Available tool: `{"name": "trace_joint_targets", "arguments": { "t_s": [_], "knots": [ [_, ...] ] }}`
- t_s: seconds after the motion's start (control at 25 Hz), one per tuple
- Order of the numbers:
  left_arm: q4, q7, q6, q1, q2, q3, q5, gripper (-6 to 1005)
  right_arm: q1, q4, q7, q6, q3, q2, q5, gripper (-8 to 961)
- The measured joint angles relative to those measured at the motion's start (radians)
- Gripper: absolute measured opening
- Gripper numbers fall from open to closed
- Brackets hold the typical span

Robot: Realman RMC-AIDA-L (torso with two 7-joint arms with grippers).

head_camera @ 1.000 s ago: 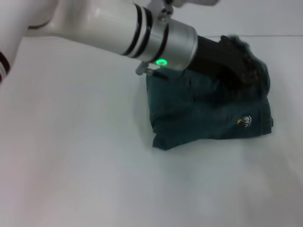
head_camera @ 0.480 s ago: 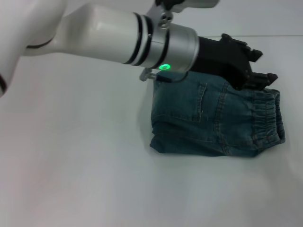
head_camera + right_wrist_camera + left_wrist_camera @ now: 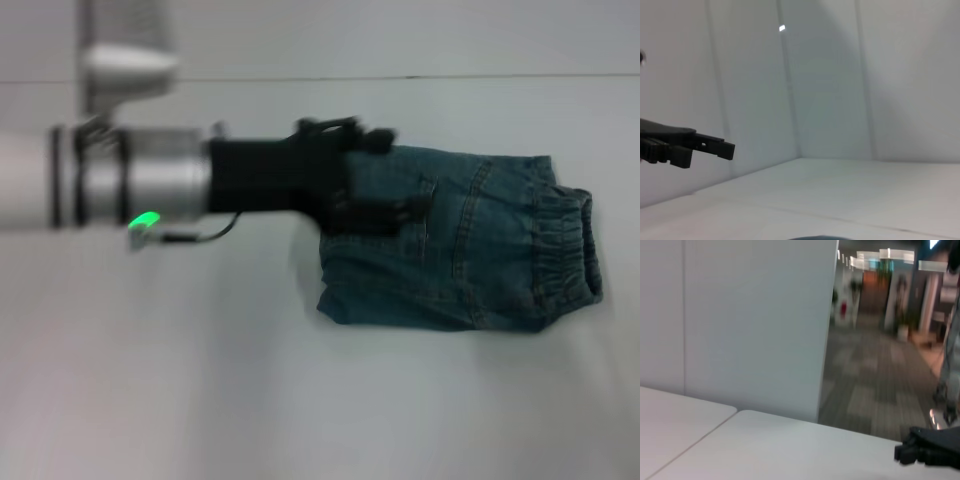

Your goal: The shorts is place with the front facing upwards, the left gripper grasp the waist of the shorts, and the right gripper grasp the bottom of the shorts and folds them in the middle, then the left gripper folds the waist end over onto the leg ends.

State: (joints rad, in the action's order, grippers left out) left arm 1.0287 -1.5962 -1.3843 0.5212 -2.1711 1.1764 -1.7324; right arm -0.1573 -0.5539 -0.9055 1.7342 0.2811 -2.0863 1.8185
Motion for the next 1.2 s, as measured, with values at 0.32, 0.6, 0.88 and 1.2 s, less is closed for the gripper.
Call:
{"name": "trace_joint_targets", "arguments": {
  "t_s": [0.32, 0.6, 0.88, 1.2],
  "knots": [
    [-0.159, 0.263, -0.286, -0.185, 0.02, -0.361, -0.091, 885, -0.021, -0.216, -0.261, 0.17, 0.003, 0.0, 0.184, 145],
    [-0.215, 0.323, -0.471, -0.229, 0.048, -0.635, -0.313, 892, -0.06, -0.353, -0.401, 0.247, 0.02, -0.001, 0.34, 536],
    [-0.206, 0.324, -0.565, -0.248, 0.066, -0.799, -0.449, 892, -0.061, -0.388, -0.43, 0.248, 0.038, 0.002, 0.375, 700],
    [-0.213, 0.32, -0.566, -0.246, 0.065, -0.781, -0.476, 892, -0.068, -0.391, -0.425, 0.247, 0.05, 0.003, 0.376, 836]
  ]
}}
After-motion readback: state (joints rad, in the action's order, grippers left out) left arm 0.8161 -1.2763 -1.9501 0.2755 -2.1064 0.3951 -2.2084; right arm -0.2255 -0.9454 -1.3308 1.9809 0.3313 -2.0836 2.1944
